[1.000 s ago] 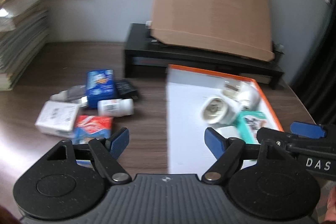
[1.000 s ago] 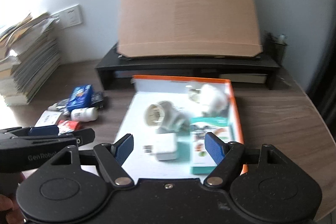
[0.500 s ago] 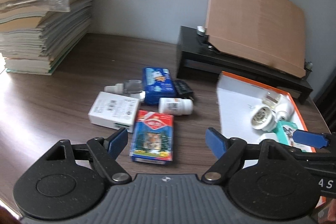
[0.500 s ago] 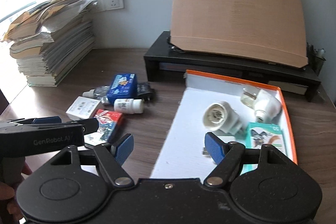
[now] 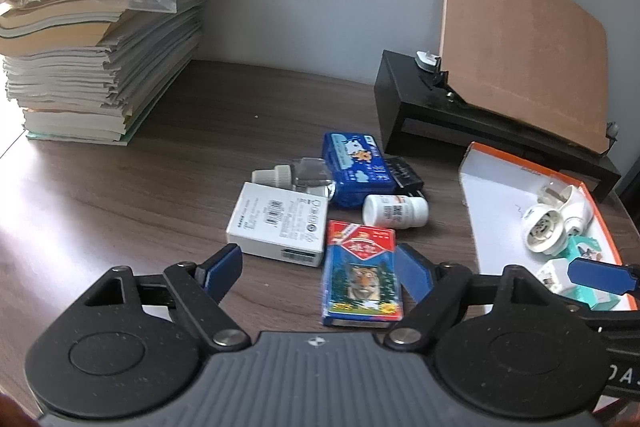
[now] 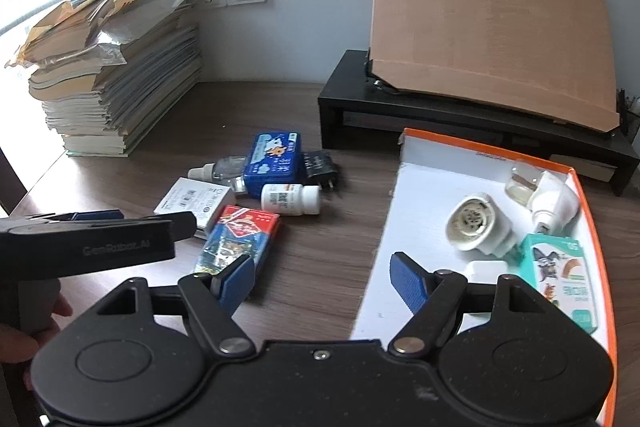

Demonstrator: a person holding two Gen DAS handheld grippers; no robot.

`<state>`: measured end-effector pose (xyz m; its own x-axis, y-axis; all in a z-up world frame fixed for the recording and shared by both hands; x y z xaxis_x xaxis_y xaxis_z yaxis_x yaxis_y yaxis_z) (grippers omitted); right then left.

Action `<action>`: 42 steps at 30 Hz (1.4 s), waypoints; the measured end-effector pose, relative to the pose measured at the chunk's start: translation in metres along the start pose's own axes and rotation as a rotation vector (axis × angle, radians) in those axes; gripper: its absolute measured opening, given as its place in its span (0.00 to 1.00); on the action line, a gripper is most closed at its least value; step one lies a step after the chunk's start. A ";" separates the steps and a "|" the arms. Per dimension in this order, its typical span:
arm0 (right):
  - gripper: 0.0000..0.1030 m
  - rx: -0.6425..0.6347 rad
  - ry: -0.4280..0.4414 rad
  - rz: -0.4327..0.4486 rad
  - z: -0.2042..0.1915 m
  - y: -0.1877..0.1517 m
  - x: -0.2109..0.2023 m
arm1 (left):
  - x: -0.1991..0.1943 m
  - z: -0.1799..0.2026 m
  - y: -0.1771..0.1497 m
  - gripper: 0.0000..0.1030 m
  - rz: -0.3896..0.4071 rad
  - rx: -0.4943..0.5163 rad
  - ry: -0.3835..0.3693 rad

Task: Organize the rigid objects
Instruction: 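Move both grippers back toward the scattered items on the desk, then grasp the white adapter box with the left gripper while the right gripper grasps the tiger card box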

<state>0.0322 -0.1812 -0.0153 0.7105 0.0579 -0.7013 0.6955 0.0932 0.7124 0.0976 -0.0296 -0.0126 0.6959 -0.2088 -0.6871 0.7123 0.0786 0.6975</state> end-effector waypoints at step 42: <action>0.87 0.065 0.019 -0.135 -0.078 0.013 0.106 | 0.069 -0.075 0.030 0.77 -0.044 0.089 -0.011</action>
<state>0.1082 -0.0963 -0.0822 0.6084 0.0676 -0.7907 0.7905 0.0368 0.6114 0.1740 0.0318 -0.0545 0.6625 -0.2214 -0.7156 0.7310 -0.0174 0.6821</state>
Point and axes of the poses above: each gripper's, at about its wrist camera, not at the fingertips, and x roughly the way its jaws point, z to its right, y to its top, the point moved 2 cm from there along x, roughly the way its jaws point, and after that the axes turned 7 degrees about -x, right-handed, at the moved point
